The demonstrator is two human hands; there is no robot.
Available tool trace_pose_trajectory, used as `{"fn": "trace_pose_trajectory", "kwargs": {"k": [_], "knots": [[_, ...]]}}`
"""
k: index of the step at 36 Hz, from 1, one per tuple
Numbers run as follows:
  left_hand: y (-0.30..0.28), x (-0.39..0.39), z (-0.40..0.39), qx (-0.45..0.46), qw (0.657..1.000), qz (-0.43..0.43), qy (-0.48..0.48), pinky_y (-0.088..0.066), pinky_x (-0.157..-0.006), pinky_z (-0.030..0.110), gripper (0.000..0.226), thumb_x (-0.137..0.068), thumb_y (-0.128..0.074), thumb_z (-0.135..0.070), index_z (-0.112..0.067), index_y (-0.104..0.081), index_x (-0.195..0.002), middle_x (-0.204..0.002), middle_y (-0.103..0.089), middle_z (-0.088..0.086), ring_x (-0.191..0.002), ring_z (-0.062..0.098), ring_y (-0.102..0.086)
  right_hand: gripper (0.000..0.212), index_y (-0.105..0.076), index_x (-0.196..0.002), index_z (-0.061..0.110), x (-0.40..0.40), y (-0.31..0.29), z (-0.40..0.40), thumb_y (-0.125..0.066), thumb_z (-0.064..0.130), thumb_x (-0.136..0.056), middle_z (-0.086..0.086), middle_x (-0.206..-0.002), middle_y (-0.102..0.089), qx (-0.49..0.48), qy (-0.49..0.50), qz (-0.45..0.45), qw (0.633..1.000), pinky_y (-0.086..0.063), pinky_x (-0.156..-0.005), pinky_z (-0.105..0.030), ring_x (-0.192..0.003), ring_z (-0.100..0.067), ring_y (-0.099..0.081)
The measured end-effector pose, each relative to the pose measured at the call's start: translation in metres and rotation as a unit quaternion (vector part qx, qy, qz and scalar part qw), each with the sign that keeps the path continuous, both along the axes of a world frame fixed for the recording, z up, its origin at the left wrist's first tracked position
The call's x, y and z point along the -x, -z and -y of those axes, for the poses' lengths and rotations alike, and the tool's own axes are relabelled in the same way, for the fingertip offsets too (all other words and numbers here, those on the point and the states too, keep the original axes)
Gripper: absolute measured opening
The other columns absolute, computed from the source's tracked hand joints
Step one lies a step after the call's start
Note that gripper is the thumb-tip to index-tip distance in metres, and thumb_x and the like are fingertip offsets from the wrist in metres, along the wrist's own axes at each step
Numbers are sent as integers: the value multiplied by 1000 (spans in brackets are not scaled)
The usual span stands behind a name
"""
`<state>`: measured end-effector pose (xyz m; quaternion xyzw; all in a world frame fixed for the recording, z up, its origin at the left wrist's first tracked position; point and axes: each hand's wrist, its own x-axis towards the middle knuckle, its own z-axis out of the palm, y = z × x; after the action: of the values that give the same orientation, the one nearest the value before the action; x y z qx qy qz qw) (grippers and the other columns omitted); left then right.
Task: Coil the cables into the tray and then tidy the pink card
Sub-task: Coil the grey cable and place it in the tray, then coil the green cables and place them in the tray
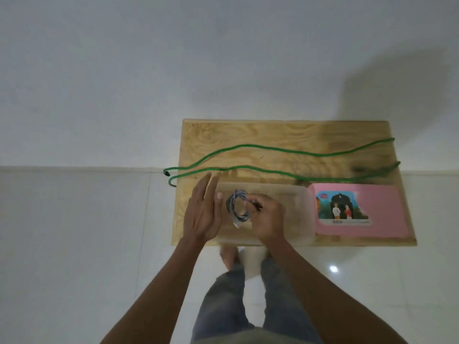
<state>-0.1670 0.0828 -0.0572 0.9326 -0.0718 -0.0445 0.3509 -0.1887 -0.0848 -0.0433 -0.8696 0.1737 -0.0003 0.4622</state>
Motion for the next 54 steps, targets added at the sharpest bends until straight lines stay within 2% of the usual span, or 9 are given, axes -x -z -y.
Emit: {"fn": "trace_pose_trajectory", "kwargs": {"k": [5, 10, 15, 18, 23, 28, 33, 43, 54], "knots": [[15, 7, -3, 22, 999, -30, 19, -33, -119, 50, 64, -107, -18, -46, -7, -35, -155, -162, -34, 12, -151, 26, -30, 15, -77, -98, 4, -6, 20, -21, -75, 5, -83, -11, -93, -77, 17, -8, -8, 1000, -51, -82, -18, -83, -19, -70], [18, 6, -3, 31, 999, -32, 19, -31, -120, 48, 58, -107, -24, -39, -8, -35, -155, -163, -34, 10, -151, 25, -29, 8, -77, -86, 0, -14, 26, -37, -70, -4, -84, -14, -84, -75, 40, -6, -12, 999, -34, -74, 8, -72, -17, -63], [19, 6, -2, 34, 999, -34, 14, -31, -120, 44, 66, -107, -16, -48, -9, -36, -155, -163, -34, 9, -151, 24, -30, 13, -76, -92, 5, -15, 39, -45, -67, -1, -86, -13, -91, -75, 26, -13, -40, 999, -54, -82, -27, -83, -24, -68], [18, 6, -2, 36, 999, -37, 10, -31, -120, 40, 66, -106, -15, -50, -10, -36, -155, -163, -34, 8, -150, 23, -31, 14, -75, -97, 8, -14, 37, -48, -70, 4, -84, -11, -95, -73, 24, -11, -47, 999, -43, -78, -12, -82, -15, -62], [18, 7, -2, 38, 998, -42, 5, -30, -120, 38, 66, -106, -14, -51, -13, -35, -156, -164, -32, 4, -151, 20, -29, 28, -72, -107, 11, -10, 30, -47, -79, 15, -81, -6, -101, -72, 0, -19, -53, 998, -39, -79, -9, -87, -10, -59], [16, 7, -2, 49, 998, -40, 1, -33, -119, 44, 66, -106, -14, -51, -13, -37, -155, -163, -35, 5, -150, 20, -31, 37, -70, -111, 14, -7, 26, -47, -81, 20, -77, -4, -105, -73, -44, -29, -43, 998, -56, -91, -33, -95, -17, -68], [15, 7, -2, 59, 997, -47, -5, -34, -119, 46, 67, -106, -13, -54, -15, -36, -156, -163, -34, 3, -150, 19, -31, 41, -68, -116, 17, -1, 19, -40, -82, 21, -78, 1, -111, -73, -50, -50, -43, 997, -52, -94, -21, -99, -9, -65], [-7, 5, -3, 38, 997, -61, -11, -29, -121, 44, 63, -105, -20, -50, -16, -35, -156, -163, -34, 5, -150, 19, -29, 54, -61, -127, 22, -1, -11, -22, -82, 27, -78, 1, -126, -67, -61, -12, -56, 996, -55, -95, -46, -119, -16, -60], [-54, -27, 25, 36, 999, 16, -25, -38, -114, 43, 46, -101, -59, -33, -12, -55, -142, -147, -55, 10, -139, 25, -45, 41, -64, -125, 14, -25, -56, 26, -74, 13, -85, 4, -104, -69, -70, 22, 16, 997, -53, -79, -21, -85, -9, -64]]}}
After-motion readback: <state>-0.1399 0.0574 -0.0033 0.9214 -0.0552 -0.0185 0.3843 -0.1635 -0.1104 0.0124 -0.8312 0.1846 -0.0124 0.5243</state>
